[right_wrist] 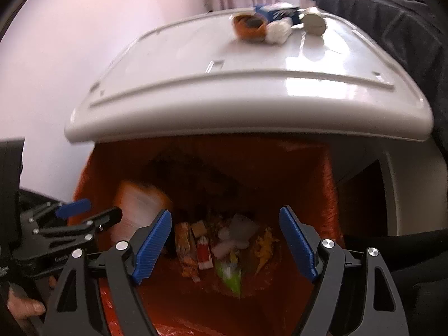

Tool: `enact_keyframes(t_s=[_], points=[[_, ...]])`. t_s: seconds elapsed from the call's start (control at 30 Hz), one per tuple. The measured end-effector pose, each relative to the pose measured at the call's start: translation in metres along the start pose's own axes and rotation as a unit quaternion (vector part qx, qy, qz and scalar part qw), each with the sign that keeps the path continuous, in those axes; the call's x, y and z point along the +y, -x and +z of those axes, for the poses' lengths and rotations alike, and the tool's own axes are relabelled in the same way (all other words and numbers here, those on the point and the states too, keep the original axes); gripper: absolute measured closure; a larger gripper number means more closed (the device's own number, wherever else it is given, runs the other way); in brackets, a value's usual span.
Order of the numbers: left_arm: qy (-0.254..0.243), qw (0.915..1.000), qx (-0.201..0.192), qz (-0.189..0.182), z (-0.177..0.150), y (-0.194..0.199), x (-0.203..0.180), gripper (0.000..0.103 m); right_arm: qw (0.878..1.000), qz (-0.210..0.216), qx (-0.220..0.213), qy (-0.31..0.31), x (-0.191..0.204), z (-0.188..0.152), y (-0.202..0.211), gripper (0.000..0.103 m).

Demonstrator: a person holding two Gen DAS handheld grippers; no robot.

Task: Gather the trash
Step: 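Grasp the white tissue bundle with the right tool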

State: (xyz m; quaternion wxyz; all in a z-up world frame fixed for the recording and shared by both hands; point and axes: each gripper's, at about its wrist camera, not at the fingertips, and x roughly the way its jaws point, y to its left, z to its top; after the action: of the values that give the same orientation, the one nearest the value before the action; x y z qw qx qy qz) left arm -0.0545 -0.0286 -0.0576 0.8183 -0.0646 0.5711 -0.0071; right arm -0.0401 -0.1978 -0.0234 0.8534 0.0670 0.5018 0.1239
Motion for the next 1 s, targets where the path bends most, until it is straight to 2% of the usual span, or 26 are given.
enact_keyframes(t_s=[0.07,0.17,0.2,0.23,0.27,0.3,0.33,0.43,0.5,0.53,0.63,0.73,0.83,1.0], points=[[0.008,0.9992,-0.037,-0.013,0.005,0.022,0.002,0.030,0.999,-0.002,-0.039,-0.008,-0.005,0.010,0.021,0.022],[0.014,0.9922,-0.122,-0.021,0.014,0.071,0.006,0.030,0.994,-0.018,-0.108,0.004,-0.006,0.028,0.055,0.010],[0.013,0.9889,-0.146,-0.020,0.018,0.087,0.006,0.024,0.992,-0.023,-0.121,0.012,-0.005,0.033,0.061,0.005],[0.013,0.9826,-0.185,-0.018,0.021,0.110,0.007,0.021,0.990,-0.030,-0.136,0.022,-0.005,0.041,0.069,0.005],[0.013,0.9743,-0.224,-0.019,0.025,0.134,0.008,0.013,0.988,-0.034,-0.145,0.030,-0.006,0.050,0.076,0.005],[0.013,0.9677,-0.251,-0.022,0.030,0.148,0.010,0.009,0.987,-0.036,-0.150,0.034,-0.008,0.058,0.079,0.005],[0.013,0.9560,-0.292,-0.030,0.037,0.172,0.011,0.009,0.987,-0.040,-0.155,0.031,-0.012,0.069,0.083,0.005],[0.020,0.9397,-0.337,-0.056,0.052,0.198,0.017,0.007,0.986,-0.036,-0.164,0.015,-0.027,0.091,0.084,0.005],[0.030,0.9281,-0.367,-0.058,0.067,0.191,0.021,0.007,0.986,-0.042,-0.160,0.006,-0.036,0.113,0.073,0.005],[0.034,0.9292,-0.365,-0.047,0.075,0.184,0.020,0.007,0.988,-0.039,-0.146,0.003,-0.043,0.126,0.063,0.005],[0.028,0.9515,-0.306,-0.002,0.112,0.146,0.015,0.007,0.993,-0.047,-0.112,-0.009,-0.056,0.151,0.036,0.005],[0.028,0.9458,-0.323,0.016,0.125,0.129,0.011,0.007,0.994,-0.060,-0.083,-0.026,-0.071,0.180,0.003,0.005],[0.011,0.9462,-0.322,0.028,0.133,0.117,0.003,0.007,0.996,-0.049,-0.055,-0.059,-0.083,0.206,-0.030,0.007],[-0.034,0.9517,-0.301,0.049,0.133,0.098,-0.009,0.007,0.994,-0.019,-0.015,-0.107,-0.093,0.240,-0.069,0.011]])
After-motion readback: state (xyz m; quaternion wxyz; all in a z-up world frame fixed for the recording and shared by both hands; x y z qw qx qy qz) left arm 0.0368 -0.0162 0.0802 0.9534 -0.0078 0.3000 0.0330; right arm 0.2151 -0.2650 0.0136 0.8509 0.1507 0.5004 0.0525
